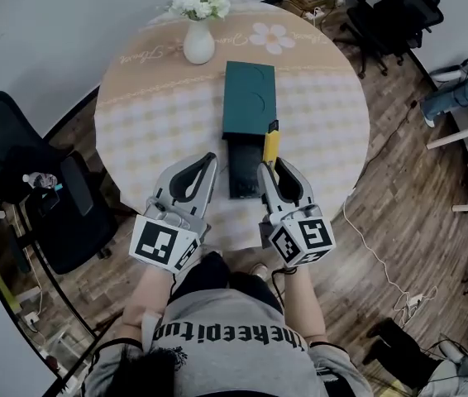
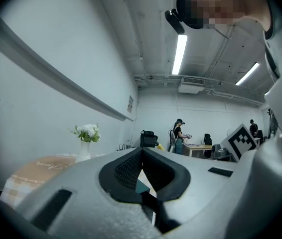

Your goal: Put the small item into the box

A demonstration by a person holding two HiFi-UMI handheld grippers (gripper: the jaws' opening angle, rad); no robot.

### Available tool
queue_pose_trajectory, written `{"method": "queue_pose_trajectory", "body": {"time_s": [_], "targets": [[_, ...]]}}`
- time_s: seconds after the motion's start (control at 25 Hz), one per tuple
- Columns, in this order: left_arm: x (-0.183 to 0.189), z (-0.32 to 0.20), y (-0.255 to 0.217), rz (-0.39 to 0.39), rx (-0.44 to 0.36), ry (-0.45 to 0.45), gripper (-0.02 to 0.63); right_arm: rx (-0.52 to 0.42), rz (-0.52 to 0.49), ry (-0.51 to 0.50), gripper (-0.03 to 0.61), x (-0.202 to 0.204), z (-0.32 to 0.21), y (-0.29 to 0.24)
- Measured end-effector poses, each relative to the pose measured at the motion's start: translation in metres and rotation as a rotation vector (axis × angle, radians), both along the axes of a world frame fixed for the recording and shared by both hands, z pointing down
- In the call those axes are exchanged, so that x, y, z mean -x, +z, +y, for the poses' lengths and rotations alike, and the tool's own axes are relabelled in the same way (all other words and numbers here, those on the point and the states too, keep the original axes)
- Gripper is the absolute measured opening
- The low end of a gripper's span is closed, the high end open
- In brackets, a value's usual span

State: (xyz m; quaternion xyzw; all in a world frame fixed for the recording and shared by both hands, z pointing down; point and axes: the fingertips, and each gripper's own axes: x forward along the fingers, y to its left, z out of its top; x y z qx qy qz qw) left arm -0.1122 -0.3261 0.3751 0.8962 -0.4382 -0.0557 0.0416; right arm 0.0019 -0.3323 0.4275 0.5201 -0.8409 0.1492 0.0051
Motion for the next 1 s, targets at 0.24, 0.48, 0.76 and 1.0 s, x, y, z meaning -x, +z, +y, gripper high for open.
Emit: {"method": "queue_pose_trajectory", "body": {"time_s": [0.24, 0.48, 0.76, 1.0], "targets": [[0.005, -0.011, 0.015, 0.003, 0.036, 0.008, 0.017, 0.107, 0.016, 0.023, 0.118, 0.001, -0.013, 0.039], [0.009, -0.015, 0.032, 0.005, 0.071, 0.013, 0.017, 0.218, 0.018, 0.050, 0.118, 0.000, -0.017, 0.079], [0.013, -0.018, 0.044, 0.013, 0.098, 0.017, 0.017, 0.297, 0.046, 0.068, 0.118, -0.001, -0.019, 0.109], [0.014, -0.020, 0.050, 0.026, 0.114, 0.016, 0.017, 0.371, 0.090, 0.072, 0.118, -0.003, -0.019, 0.128]]}}
